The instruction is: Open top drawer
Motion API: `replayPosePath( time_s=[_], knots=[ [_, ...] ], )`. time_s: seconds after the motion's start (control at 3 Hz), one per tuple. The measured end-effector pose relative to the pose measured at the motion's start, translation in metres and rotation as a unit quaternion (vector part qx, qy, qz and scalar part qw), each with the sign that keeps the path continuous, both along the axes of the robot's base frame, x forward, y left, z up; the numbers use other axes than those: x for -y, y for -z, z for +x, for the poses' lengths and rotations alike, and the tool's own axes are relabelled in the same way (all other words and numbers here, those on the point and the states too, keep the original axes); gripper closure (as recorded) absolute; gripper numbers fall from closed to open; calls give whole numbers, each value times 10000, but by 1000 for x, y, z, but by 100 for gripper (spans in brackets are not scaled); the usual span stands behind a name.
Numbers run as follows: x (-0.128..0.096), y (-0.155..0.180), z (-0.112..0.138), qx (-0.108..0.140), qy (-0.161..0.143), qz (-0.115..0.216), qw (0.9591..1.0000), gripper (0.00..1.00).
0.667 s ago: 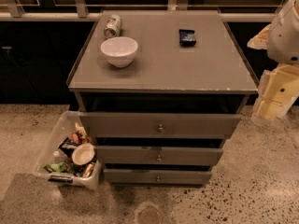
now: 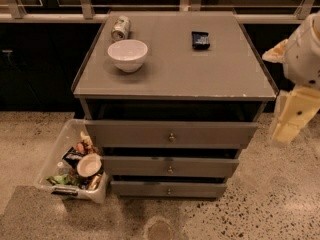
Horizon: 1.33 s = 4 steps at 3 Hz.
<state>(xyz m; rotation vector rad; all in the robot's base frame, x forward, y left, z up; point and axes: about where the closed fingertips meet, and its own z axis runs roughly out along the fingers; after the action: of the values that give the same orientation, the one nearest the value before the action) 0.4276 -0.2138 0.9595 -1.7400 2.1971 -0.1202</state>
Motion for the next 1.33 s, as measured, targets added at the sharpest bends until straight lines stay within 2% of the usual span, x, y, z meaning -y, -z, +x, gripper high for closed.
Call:
replayPosePath(
  time_s=[0.33, 0.67, 1.0, 1.33],
  knots=[
    [-3, 31, -23, 315, -138, -80, 9994, 0],
    [-8, 75, -41, 531, -107, -227, 9983, 0],
    [-23, 161, -36, 331, -49, -240, 9992, 0],
    [-22, 185, -39, 352, 79, -191, 9992, 0]
  ],
)
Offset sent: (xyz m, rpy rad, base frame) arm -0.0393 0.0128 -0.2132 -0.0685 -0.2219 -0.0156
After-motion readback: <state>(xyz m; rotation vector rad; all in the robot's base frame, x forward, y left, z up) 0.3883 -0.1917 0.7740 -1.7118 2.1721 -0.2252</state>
